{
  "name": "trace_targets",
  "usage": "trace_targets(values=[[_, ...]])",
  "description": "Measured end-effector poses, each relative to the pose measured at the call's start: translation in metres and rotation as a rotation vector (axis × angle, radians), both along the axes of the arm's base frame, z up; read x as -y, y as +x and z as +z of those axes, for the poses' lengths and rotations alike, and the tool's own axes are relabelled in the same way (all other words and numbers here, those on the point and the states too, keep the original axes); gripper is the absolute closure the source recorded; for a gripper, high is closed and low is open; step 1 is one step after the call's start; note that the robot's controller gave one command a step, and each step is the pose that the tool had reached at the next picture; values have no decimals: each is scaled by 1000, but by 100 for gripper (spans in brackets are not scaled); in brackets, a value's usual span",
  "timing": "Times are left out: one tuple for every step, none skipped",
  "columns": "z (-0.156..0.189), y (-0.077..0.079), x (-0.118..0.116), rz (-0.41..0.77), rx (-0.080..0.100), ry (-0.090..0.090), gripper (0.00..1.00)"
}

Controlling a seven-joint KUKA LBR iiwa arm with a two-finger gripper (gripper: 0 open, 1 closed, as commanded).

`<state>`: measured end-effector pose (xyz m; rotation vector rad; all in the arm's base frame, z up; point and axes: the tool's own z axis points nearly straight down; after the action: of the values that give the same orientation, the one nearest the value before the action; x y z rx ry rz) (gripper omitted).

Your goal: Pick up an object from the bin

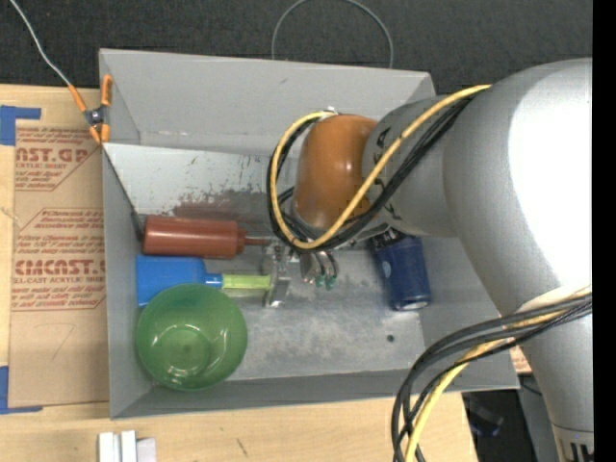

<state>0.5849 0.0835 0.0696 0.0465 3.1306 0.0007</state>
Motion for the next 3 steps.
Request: trace_targets(values=[[0,0,0,0,0,0,100],[0,-2,-12,134,2,-3,100],[0,8,-22,324,1,-6,100]])
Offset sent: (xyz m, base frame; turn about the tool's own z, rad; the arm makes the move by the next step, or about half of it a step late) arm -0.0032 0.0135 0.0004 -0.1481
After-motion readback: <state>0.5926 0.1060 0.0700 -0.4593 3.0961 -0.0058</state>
